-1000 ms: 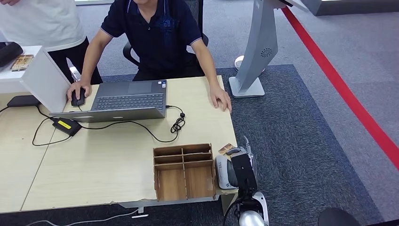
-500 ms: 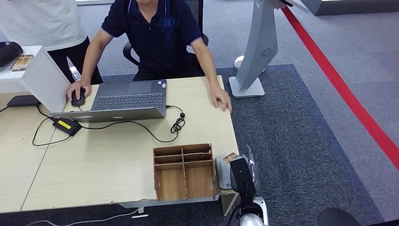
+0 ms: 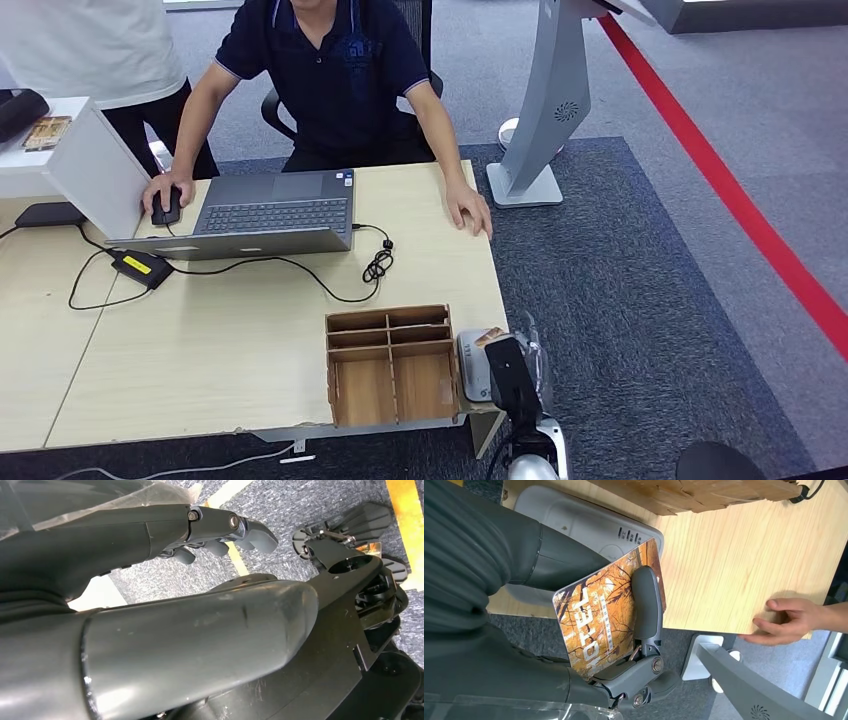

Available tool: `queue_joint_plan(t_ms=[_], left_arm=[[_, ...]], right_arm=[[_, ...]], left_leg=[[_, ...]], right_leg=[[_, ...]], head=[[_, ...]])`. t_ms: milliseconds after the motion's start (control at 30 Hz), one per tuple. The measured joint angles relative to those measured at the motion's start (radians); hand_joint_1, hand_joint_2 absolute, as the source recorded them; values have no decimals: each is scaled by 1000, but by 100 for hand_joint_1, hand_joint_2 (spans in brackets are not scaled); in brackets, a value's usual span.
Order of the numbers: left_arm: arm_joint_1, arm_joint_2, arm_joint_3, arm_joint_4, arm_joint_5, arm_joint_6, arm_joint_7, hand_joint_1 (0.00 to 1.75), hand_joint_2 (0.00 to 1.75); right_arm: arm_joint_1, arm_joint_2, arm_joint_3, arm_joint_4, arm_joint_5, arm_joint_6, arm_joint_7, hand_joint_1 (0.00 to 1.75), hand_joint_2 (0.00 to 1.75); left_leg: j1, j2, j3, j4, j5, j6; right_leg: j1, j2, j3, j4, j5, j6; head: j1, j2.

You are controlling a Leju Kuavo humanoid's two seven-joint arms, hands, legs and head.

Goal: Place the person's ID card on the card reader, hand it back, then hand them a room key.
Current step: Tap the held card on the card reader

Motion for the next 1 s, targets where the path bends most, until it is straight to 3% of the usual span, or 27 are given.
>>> queue_joint_plan(t_ms=[1000], left_arm=[[-1, 4, -15, -2, 47, 17, 1, 0, 0]], right_arm=[[60, -14, -78, 19, 68, 0, 46, 175, 175]], left_leg=[[0, 0, 0, 0, 0, 0]], right_leg=[[0, 0, 0, 0, 0, 0]], head=[[0, 0]])
